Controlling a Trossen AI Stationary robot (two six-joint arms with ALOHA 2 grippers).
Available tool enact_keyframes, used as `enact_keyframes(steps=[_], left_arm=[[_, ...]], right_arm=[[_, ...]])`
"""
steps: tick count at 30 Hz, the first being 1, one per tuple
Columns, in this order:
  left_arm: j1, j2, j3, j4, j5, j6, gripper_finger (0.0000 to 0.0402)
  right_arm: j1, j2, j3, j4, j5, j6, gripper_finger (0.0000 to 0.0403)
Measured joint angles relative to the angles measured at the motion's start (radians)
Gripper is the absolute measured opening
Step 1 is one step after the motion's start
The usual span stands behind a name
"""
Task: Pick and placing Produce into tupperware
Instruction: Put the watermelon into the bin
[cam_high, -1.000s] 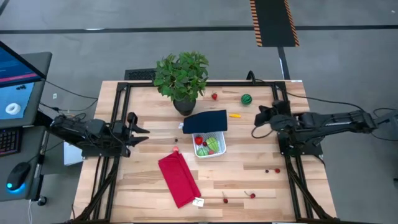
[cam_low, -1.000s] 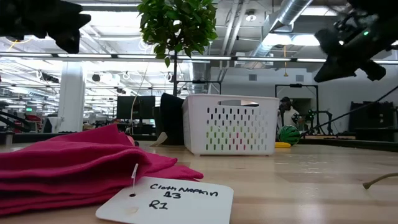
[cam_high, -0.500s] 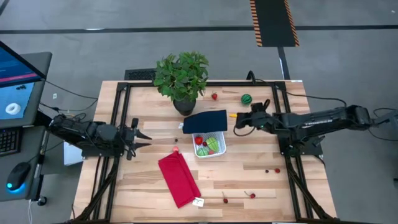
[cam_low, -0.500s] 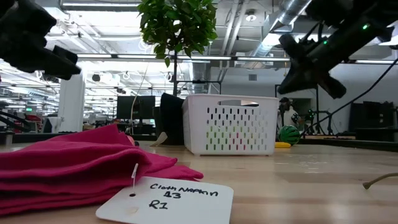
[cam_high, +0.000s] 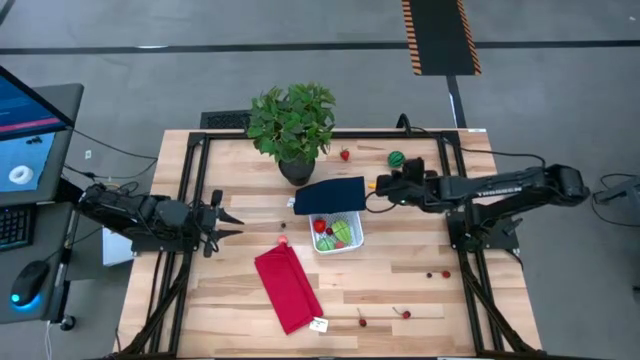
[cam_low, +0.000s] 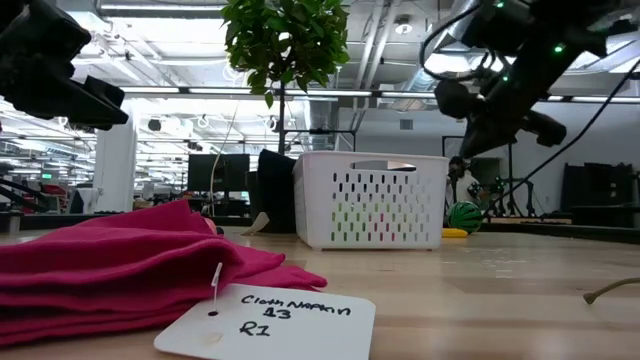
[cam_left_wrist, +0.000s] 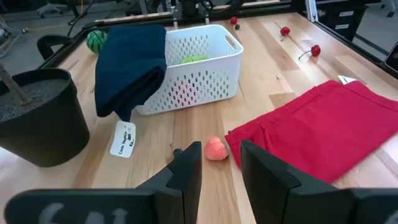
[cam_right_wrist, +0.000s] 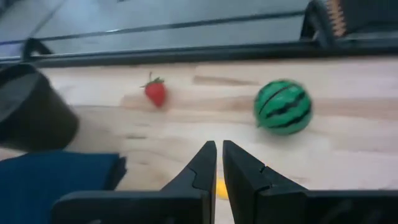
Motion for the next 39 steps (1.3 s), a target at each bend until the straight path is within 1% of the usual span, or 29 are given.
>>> enact_keyframes(steps=[6,10,12,15,19,22,25,29,31,33,36,39], left_arm=[[0.000,0.000,0.000,0.000,0.000,0.000,0.0101],[0.000,0.000,0.000,0.000,0.000,0.000,0.0101],[0.000,0.000,-0.001,0.000,0.000,0.000,0.0101],[0.000,0.000,-0.001,0.000,0.000,0.000,0.0101],[0.000,0.000,-0.001,0.000,0.000,0.000,0.0101],[0.000,0.000,-0.001,0.000,0.000,0.000,0.0101],[0.000,0.000,-0.001,0.000,0.000,0.000,0.0100],[0.000,0.000,-0.001,0.000,0.000,0.000,0.0100],[0.000,0.000,-0.001,0.000,0.000,0.000,0.0100],[0.000,0.000,-0.001,0.000,0.000,0.000,0.0100],[0.000,0.000,-0.001,0.000,-0.001,0.000,0.0100],[0.000,0.000,-0.001,0.000,-0.001,0.000,0.0100]], right_arm=[[-0.041,0.146,0.107,-0.171,0.045,0.055,0.0051],[-0.100,0.265,0.159,-0.258,0.096,0.137,0.0051],[-0.137,0.313,0.184,-0.304,0.097,0.163,0.0051],[-0.174,0.364,0.219,-0.405,0.093,0.252,0.0051],[-0.163,0.384,0.274,-0.535,0.064,0.317,0.0051],[-0.137,0.380,0.287,-0.541,0.064,0.340,0.0051],[-0.123,0.369,0.298,-0.499,0.063,0.327,0.0051],[-0.122,0.363,0.306,-0.492,0.062,0.325,0.0051],[-0.122,0.363,0.306,-0.487,0.042,0.330,0.0051],[-0.122,0.363,0.306,-0.471,0.026,0.372,0.0051],[-0.127,0.363,0.306,-0.439,0.045,0.385,0.0051],[-0.132,0.363,0.305,-0.428,0.037,0.407,0.0051]])
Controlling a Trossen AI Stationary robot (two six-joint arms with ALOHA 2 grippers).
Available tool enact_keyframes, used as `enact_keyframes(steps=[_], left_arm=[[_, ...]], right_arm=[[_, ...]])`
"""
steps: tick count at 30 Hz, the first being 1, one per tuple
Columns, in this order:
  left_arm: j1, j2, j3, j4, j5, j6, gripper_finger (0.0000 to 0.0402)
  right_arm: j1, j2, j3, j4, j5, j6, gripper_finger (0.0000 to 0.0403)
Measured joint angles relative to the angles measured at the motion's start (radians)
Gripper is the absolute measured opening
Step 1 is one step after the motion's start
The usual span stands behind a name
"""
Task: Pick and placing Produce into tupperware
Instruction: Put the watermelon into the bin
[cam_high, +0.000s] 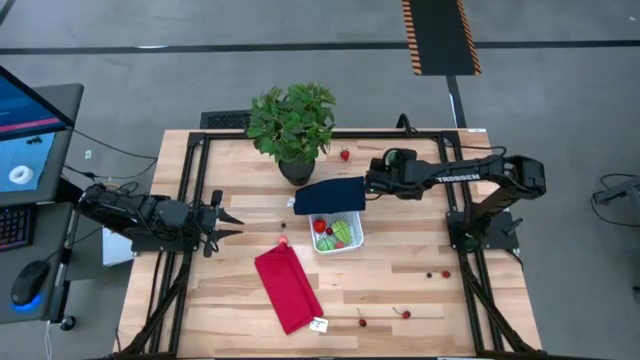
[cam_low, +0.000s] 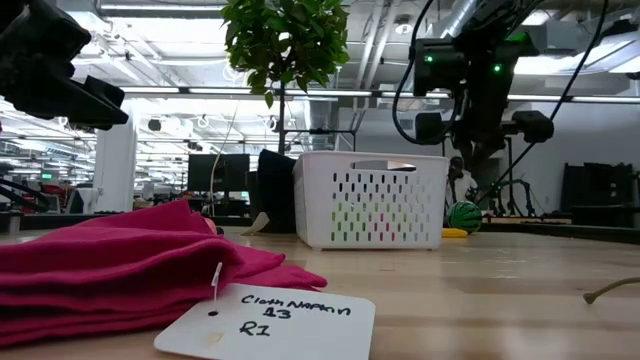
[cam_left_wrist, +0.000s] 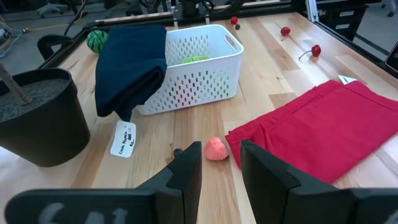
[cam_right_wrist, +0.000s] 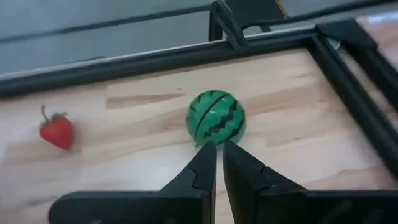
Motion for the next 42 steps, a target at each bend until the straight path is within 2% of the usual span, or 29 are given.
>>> enact_keyframes(steps=[5,9,15,22,27,29,33,42], left_arm=[[0.000,0.000,0.000,0.000,-0.001,0.000,0.0100],[0.000,0.000,0.000,0.000,-0.002,0.000,0.0100],[0.000,0.000,0.000,0.000,-0.003,0.000,0.0100],[0.000,0.000,0.000,0.000,-0.003,0.000,0.0100],[0.000,0.000,0.000,0.000,-0.003,0.000,0.0100],[0.000,0.000,0.000,0.000,-0.003,0.000,0.0100],[0.000,0.000,0.000,0.000,-0.003,0.000,0.0100],[0.000,0.000,0.000,0.000,-0.003,0.000,0.0100]], right_arm=[[-0.006,0.000,0.000,0.019,0.001,0.133,0.0058],[-0.026,0.000,0.000,0.016,-0.005,0.151,0.0091],[-0.074,0.000,-0.001,0.032,-0.055,0.205,0.0196],[-0.162,0.000,-0.001,0.065,-0.183,0.216,0.0319],[-0.239,0.000,-0.001,0.091,-0.247,0.144,0.0386],[-0.262,0.000,-0.001,0.115,-0.283,0.119,0.0396],[-0.303,0.000,0.003,0.160,-0.362,0.115,0.0392],[-0.347,-0.001,0.011,0.156,-0.405,0.114,0.0399]])
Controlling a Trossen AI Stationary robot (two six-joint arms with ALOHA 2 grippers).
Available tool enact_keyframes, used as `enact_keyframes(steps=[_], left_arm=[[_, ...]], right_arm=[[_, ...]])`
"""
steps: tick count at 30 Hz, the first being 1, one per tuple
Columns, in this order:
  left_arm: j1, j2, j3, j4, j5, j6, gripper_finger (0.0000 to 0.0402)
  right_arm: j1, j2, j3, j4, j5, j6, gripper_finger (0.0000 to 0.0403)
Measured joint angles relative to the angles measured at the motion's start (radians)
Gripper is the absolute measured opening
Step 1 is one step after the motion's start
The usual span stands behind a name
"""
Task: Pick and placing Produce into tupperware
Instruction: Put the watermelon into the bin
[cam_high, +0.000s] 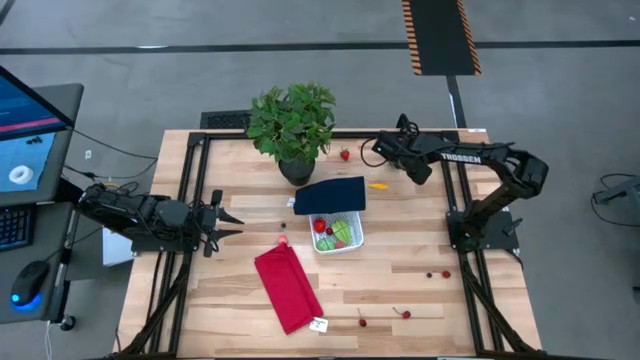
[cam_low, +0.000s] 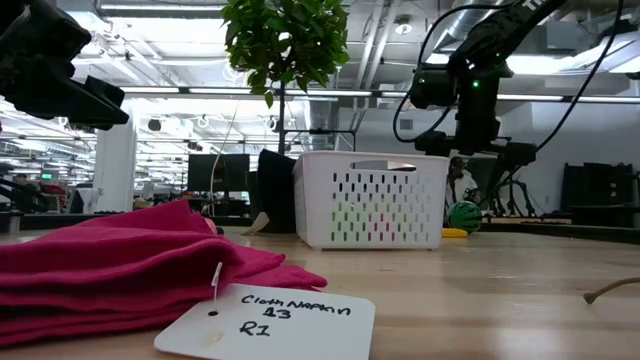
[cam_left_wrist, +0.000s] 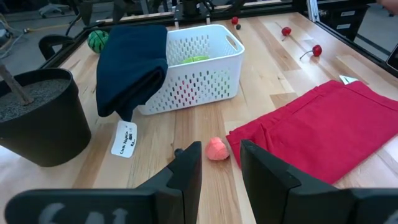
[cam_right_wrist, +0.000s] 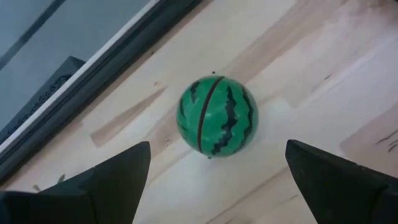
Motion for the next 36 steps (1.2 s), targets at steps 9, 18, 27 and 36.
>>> enact_keyframes(steps=[9,18,27,36], left_arm=[[0.000,0.000,0.000,0.000,0.000,0.000,0.0100],[0.000,0.000,0.000,0.000,0.000,0.000,0.0100],[0.000,0.000,0.000,0.000,0.000,0.000,0.0100],[0.000,0.000,0.000,0.000,0.000,0.000,0.0100]], right_arm=[[-0.020,0.008,0.000,0.015,-0.010,0.000,0.0400],[-0.032,0.027,0.001,0.010,-0.016,0.010,0.0400],[-0.034,0.031,0.001,0.016,-0.014,0.012,0.0400],[-0.057,0.031,0.001,0.038,-0.024,0.010,0.0400]])
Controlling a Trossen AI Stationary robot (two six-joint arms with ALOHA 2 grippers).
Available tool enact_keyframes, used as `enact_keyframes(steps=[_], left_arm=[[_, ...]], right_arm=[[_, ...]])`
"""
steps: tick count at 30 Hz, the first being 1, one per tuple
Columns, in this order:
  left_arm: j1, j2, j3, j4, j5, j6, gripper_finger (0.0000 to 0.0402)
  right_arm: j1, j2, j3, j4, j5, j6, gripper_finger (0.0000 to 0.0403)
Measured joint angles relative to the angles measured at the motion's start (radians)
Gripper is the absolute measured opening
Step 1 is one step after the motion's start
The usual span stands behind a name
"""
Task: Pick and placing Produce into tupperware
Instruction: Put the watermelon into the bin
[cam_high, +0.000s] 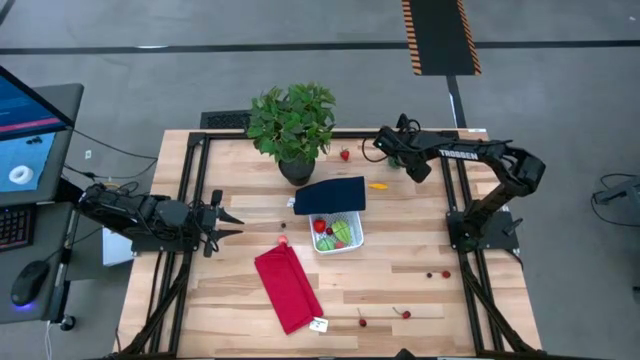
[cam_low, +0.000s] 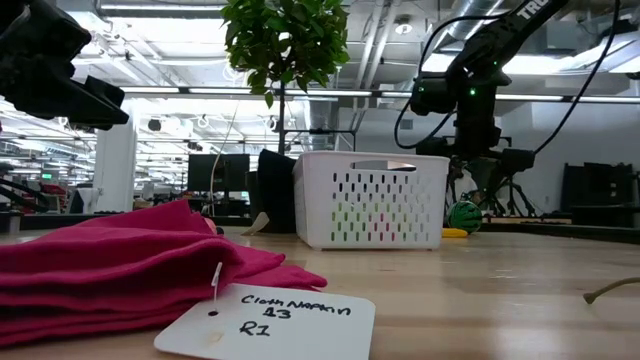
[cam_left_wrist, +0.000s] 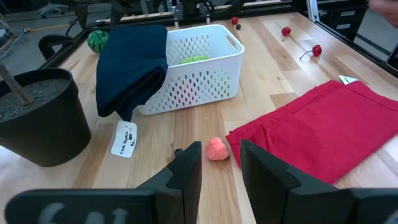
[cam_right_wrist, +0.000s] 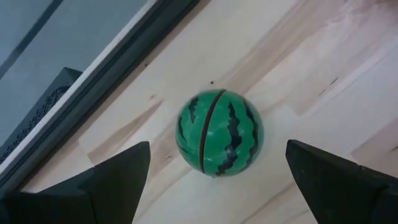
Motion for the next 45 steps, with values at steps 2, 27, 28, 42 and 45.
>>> enact_keyframes(steps=[2,27,28,42,45], left_arm=[[0.000,0.000,0.000,0.000,0.000,0.000,0.0100],[0.000,0.000,0.000,0.000,0.000,0.000,0.0100],[0.000,0.000,0.000,0.000,0.000,0.000,0.0100],[0.000,0.000,0.000,0.000,0.000,0.000,0.0100],[0.000,0.000,0.000,0.000,-0.004,0.000,0.0100]], right_arm=[[-0.002,0.000,0.000,0.000,-0.009,-0.010,0.0400],[-0.008,0.000,0.104,-0.209,-0.088,-0.066,0.0400],[-0.010,0.000,0.109,-0.223,-0.089,-0.069,0.0400],[-0.060,0.150,0.200,-0.266,-0.204,-0.096,0.0400],[-0.058,0.214,0.264,-0.294,-0.203,-0.095,0.0400]])
